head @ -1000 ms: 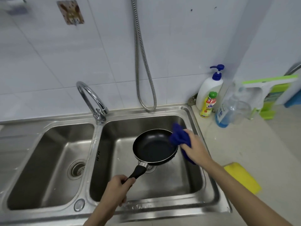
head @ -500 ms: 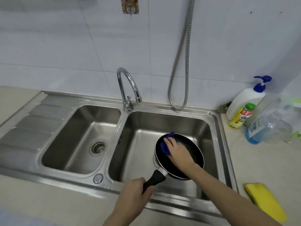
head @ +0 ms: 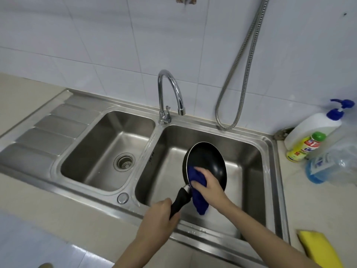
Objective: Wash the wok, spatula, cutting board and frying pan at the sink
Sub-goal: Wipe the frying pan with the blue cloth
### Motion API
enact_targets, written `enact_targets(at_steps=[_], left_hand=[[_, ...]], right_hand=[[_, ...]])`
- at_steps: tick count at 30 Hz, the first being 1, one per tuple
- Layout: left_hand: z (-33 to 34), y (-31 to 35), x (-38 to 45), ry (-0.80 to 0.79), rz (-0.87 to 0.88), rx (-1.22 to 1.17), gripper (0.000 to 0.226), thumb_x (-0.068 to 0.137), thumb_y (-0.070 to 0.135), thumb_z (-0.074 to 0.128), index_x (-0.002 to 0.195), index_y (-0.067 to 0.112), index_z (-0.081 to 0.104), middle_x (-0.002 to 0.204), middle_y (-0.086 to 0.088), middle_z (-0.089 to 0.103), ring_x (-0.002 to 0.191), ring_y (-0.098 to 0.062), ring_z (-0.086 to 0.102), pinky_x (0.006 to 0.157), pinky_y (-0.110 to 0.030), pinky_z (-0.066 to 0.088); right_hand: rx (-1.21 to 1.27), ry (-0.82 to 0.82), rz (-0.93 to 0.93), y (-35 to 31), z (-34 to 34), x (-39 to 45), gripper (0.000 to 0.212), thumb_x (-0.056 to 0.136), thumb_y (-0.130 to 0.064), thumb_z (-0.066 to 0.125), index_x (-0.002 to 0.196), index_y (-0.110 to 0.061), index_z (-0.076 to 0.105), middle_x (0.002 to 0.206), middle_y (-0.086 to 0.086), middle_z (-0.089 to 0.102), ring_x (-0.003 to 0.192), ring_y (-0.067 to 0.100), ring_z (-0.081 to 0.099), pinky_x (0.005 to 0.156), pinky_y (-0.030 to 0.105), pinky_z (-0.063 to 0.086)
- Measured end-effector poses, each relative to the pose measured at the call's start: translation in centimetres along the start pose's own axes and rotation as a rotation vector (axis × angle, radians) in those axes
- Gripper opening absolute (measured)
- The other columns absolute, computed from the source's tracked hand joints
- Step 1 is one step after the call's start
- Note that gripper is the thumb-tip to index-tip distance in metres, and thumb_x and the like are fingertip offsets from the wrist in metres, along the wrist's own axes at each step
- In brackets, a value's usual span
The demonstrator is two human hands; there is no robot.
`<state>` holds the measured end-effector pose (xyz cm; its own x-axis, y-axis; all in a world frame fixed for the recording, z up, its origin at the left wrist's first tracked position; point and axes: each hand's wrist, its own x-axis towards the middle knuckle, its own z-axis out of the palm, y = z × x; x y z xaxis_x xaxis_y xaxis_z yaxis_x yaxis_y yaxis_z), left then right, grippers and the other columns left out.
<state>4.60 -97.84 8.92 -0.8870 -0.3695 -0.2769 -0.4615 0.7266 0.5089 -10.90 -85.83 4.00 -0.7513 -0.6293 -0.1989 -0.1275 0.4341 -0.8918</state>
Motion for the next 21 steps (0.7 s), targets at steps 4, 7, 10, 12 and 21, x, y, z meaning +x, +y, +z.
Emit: enact_targets(at_steps=[4, 7, 10, 12, 21], left_hand=[[1.0, 0.4, -0.9, -0.039, 0.009, -0.008, 0.024, 0.09, 0.038, 0.052, 0.082, 0.018, 0.043, 0.084, -0.002, 0.059, 0.082, -0.022, 0.059, 0.065, -0.032, 0.038], [0.8, 0.1, -1.0, -0.015, -0.046, -0.172, 0.026, 0.087, 0.039, 0.057, 0.076, 0.016, 0.052, 0.065, 0.005, 0.053, 0.063, -0.013, 0.054, 0.058, -0.029, 0.038], [0.1, -0.6, -0.2, 0.02, -0.159, -0.363, 0.03, 0.084, 0.037, 0.063, 0.067, 0.013, 0.055, 0.049, 0.004, 0.045, 0.046, -0.01, 0.046, 0.052, -0.032, 0.04], [-0.3, -0.9, 0.3, 0.033, -0.168, -0.377, 0.029, 0.083, 0.034, 0.065, 0.064, 0.014, 0.054, 0.046, 0.006, 0.044, 0.042, -0.01, 0.046, 0.049, -0.033, 0.041], [-0.2, -0.3, 0.9, -0.032, -0.005, -0.201, 0.028, 0.084, 0.032, 0.063, 0.066, 0.018, 0.046, 0.057, 0.002, 0.047, 0.049, -0.009, 0.042, 0.048, -0.022, 0.03]], right_hand=[[-0.189, 0.243, -0.162, 1.0, -0.3, 3.5, 0.052, 0.088, -0.012, 0.062, 0.137, -0.017, 0.043, 0.129, -0.008, 0.045, 0.111, 0.002, 0.049, 0.097, 0.018, 0.039], [-0.928, 0.186, -0.086, 2.4, -3.0, 5.8, 0.058, 0.086, -0.012, 0.058, 0.14, -0.016, 0.038, 0.135, 0.007, 0.044, 0.103, 0.03, 0.056, 0.087, 0.04, 0.046], [-1.299, 0.057, -0.055, 2.5, -5.1, 5.0, 0.047, 0.084, -0.017, 0.06, 0.129, -0.016, 0.047, 0.124, 0.008, 0.05, 0.096, 0.03, 0.06, 0.076, 0.033, 0.047], [-1.214, -0.082, 0.044, 1.4, -5.2, 4.1, 0.043, 0.086, -0.026, 0.057, 0.126, -0.014, 0.047, 0.123, 0.009, 0.05, 0.103, 0.032, 0.059, 0.077, 0.033, 0.044], [-0.131, 0.149, -0.113, -1.1, -0.8, 3.0, 0.05, 0.086, -0.015, 0.063, 0.134, -0.019, 0.048, 0.125, -0.008, 0.048, 0.11, 0.009, 0.051, 0.096, 0.026, 0.042]])
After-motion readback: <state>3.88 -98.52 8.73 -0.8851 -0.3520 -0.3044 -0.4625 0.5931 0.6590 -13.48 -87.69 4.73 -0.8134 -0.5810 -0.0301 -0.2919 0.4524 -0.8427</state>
